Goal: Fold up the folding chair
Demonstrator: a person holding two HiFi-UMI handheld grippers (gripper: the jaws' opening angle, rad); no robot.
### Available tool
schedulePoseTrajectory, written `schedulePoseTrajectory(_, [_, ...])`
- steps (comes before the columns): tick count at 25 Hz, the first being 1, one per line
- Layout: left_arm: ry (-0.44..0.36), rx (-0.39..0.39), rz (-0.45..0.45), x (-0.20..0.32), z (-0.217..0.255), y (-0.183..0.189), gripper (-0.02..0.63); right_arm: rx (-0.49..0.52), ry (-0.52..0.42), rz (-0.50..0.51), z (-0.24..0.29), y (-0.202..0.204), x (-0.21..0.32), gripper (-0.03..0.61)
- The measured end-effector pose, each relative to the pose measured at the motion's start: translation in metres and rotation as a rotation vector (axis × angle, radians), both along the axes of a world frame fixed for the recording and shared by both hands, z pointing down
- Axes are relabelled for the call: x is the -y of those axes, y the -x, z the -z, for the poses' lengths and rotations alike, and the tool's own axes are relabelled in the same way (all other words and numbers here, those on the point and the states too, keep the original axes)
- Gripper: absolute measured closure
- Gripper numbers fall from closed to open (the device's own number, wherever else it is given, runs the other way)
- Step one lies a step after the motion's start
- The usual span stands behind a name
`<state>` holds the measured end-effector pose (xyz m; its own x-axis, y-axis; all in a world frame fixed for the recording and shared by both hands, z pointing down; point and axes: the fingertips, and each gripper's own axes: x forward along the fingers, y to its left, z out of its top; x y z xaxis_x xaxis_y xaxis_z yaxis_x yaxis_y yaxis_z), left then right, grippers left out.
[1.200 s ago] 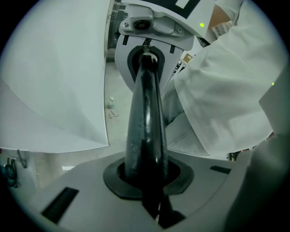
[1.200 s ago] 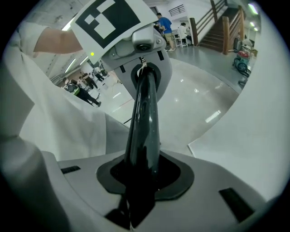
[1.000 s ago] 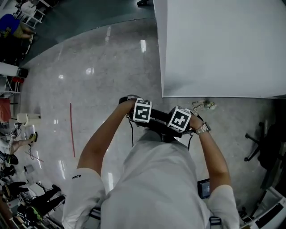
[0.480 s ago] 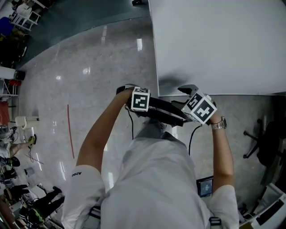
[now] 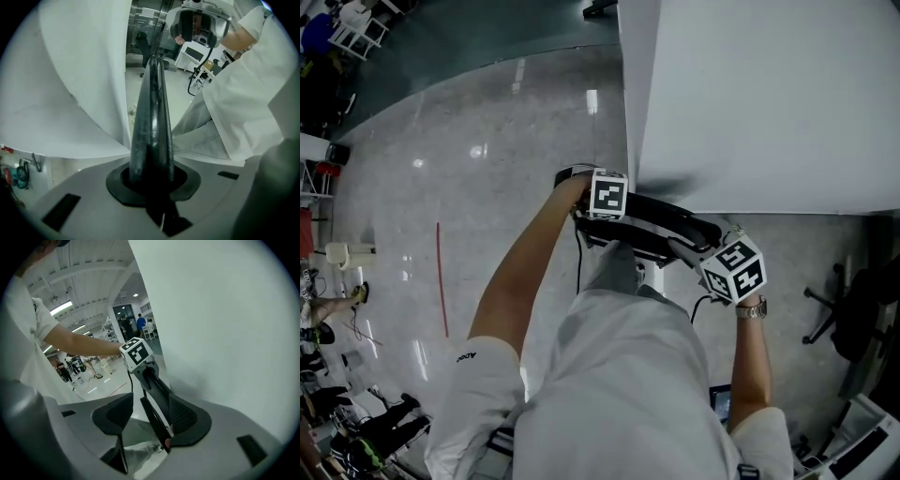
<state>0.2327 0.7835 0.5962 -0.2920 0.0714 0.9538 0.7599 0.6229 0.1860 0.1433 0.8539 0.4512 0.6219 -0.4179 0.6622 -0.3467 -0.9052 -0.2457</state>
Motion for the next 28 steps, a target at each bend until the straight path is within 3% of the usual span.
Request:
schedulePoseTrajectory(3, [0.025,-0.014,-0.026,-0.012,-0.005,-0.005,0.533,0.028,-0.046,-0.030,-0.009,0.004,0.008,0.337])
schedulePoseTrajectory(6, [-0.002,-0.009,-0.005,-0.024,-0.004,-0.020,0.528,0.038,-0.075,-0.062,-0.011,0.004,0.009,0.361])
schedulePoseTrajectory(10, [-0.027,0.005,0.006,-0.030,-0.002,-0.033,0.528,0.049,-0.106,-0.117,-0.014,0.003,0.002,0.440])
schedulePoseTrajectory(15, [0.033,-0.018,0.014,-0.030,-0.005,-0.035,0.521,0.062,-0.122,-0.172,-0.024,0.008,-0.005,0.512])
schedulePoseTrajectory(18, [0.063,-0.037,0.022,-0.030,-0.006,-0.034,0.500,0.080,-0.120,-0.163,-0.033,0.014,0.003,0.515])
schedulePoseTrajectory(21, [0.043,-0.011,0.051,-0.033,-0.001,-0.034,0.489,0.093,-0.126,-0.147,-0.041,0.018,0.010,0.517])
schedulePoseTrajectory(28, [0.100,-0.031,0.171,-0.033,0.024,-0.056,0.382,0.124,-0.148,-0.115,-0.054,0.030,0.010,0.516])
